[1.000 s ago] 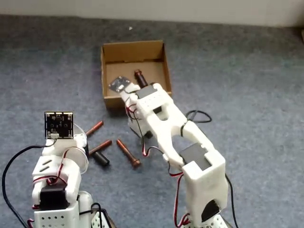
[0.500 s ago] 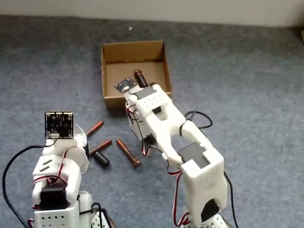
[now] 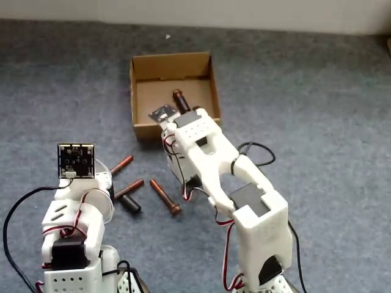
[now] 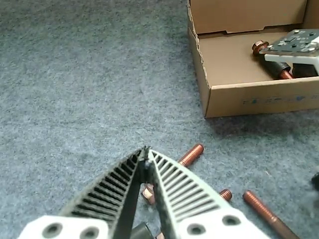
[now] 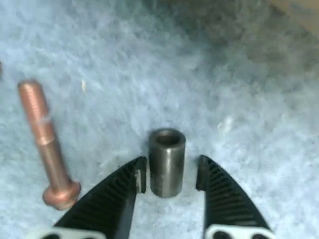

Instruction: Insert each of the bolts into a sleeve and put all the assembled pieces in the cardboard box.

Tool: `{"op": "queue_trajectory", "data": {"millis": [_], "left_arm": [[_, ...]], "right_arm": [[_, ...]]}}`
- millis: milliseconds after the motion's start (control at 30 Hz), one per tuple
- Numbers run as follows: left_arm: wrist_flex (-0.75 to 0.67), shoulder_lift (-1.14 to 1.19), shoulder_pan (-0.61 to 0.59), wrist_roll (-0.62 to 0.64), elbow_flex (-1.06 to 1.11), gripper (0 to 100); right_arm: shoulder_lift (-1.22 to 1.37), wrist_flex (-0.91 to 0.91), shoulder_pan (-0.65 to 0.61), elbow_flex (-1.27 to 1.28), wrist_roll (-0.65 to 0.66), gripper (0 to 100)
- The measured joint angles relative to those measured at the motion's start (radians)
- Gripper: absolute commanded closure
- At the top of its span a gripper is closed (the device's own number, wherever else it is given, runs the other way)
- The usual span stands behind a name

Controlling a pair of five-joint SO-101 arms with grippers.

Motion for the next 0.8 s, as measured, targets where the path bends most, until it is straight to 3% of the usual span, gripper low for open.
{"op": "queue_trajectory", "data": {"millis": [200,400,733,800], "left_arm": [[0.000,0.000,0.000,0.000,0.000,98],[0.000,0.000,0.000,0.000,0.000,98],[0.000,0.000,0.000,0.000,0.000,98],[0.000,0.000,0.000,0.000,0.000,98]], "right_arm": [[0.000,0.011,0.000,0.000,0.000,82.8],[0.000,-0.043,0.000,0.000,0.000,90.1],[-0.002,-0.074,0.000,0.017,0.000,90.9],[-0.003,-0.092,-0.002,0.044,0.000,95.9]]}}
